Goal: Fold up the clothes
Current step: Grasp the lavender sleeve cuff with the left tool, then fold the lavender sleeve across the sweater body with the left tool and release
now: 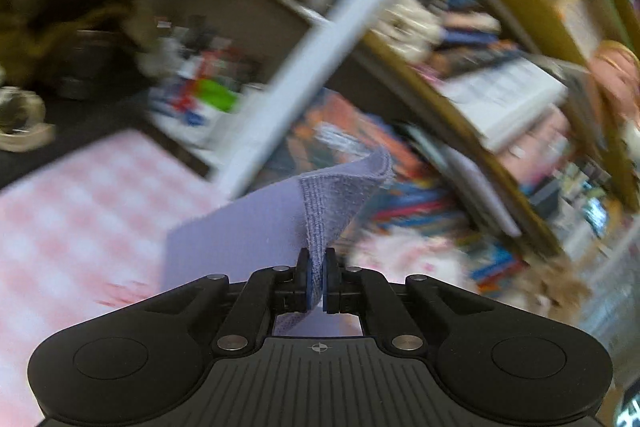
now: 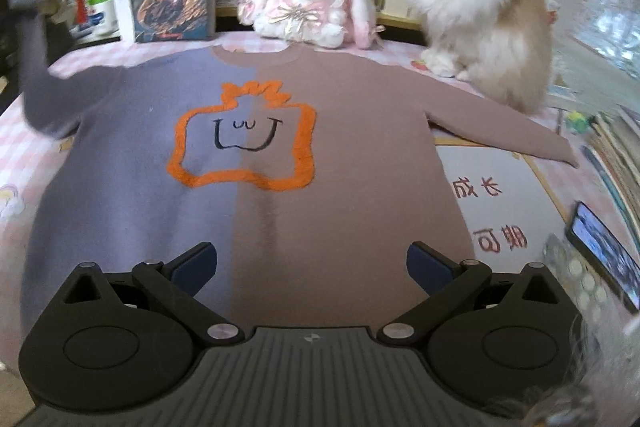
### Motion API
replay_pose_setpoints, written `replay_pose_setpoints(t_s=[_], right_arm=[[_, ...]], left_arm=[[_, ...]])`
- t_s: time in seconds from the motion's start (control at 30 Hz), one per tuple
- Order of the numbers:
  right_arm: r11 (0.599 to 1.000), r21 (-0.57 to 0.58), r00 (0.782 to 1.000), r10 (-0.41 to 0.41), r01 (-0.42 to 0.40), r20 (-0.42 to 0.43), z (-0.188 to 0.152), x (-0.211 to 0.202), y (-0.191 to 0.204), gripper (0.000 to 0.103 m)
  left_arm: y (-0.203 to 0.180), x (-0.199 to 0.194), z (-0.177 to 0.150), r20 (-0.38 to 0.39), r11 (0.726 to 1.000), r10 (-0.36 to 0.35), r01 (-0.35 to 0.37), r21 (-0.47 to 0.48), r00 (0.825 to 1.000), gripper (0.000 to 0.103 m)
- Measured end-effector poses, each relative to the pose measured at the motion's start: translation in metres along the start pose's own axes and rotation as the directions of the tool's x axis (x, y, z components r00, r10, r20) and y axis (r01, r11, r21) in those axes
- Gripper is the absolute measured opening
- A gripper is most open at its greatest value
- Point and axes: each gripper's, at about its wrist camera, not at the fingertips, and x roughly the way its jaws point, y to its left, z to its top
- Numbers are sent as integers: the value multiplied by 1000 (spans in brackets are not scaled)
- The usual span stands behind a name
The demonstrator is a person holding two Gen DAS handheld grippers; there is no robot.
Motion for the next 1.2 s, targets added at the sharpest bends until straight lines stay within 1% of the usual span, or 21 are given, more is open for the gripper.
replay_pose_setpoints(t_s=[0.13,0.23,0.43,0.63,0.7,0.73,0.77,0.8,0.83,0.87,0.9,0.93,0.97,1.03,1.07,1.13,1.17,1.2], right_arm=[[996,-25,996,88,-88,-3,1,9,-31,102],[990,-13,990,138,-138,-15,1,15,-55,101],[978,-20,977,209,-210,-34,-5,19,-88,101],[974,-25,974,222,-223,-41,-7,23,-110,101],[975,-27,974,220,-221,-45,-7,24,-117,101],[975,-28,974,220,-221,-48,-7,25,-119,101],[975,-29,974,219,-221,-53,-7,27,-121,101],[975,-32,974,220,-222,-58,-7,28,-122,101],[974,-35,973,221,-224,-63,-7,29,-123,101],[973,-40,972,223,-226,-66,-7,30,-124,101],[972,-45,972,226,-229,-69,-7,31,-124,101],[971,-49,971,228,-232,-71,-7,31,-125,101],[971,-51,970,231,-235,-74,-7,33,-125,101],[970,-50,969,233,-237,-82,-6,36,-127,101],[971,-48,970,228,-233,-89,-6,38,-128,101],[974,-54,972,213,-219,-98,-4,43,-127,100],[975,-59,973,206,-212,-100,-3,45,-127,99],[976,-63,974,203,-210,-103,-2,47,-127,95]], left_arm=[[-65,25,-25,-13,997,-23,24,67,1000,3],[-98,41,-43,-29,995,-20,23,99,999,3],[-133,72,-77,-69,990,32,-22,141,997,3],[-143,100,-110,-115,984,100,-81,156,988,4],[-145,111,-120,-148,983,122,-99,151,981,9],[-148,117,-125,-178,983,125,-98,155,976,19],[-152,121,-131,-214,983,122,-88,162,969,34],[-156,126,-136,-250,983,119,-78,169,961,42],[-160,126,-140,-270,981,113,-63,186,956,51],[-163,120,-144,-272,976,97,-37,216,957,52],[-165,110,-147,-268,967,75,-4,255,961,54],[-166,99,-149,-265,955,54,28,297,963,61],[-161,87,-151,-254,939,73,19,343,964,63],[-146,61,-153,-217,897,165,-55,438,962,63],[-138,48,-155,-195,870,210,-92,484,958,63],[-123,22,-157,-144,806,294,-165,568,945,63],[-110,8,-157,-123,780,346,-212,588,930,63],[-95,-5,-156,-107,758,404,-267,595,909,63]])
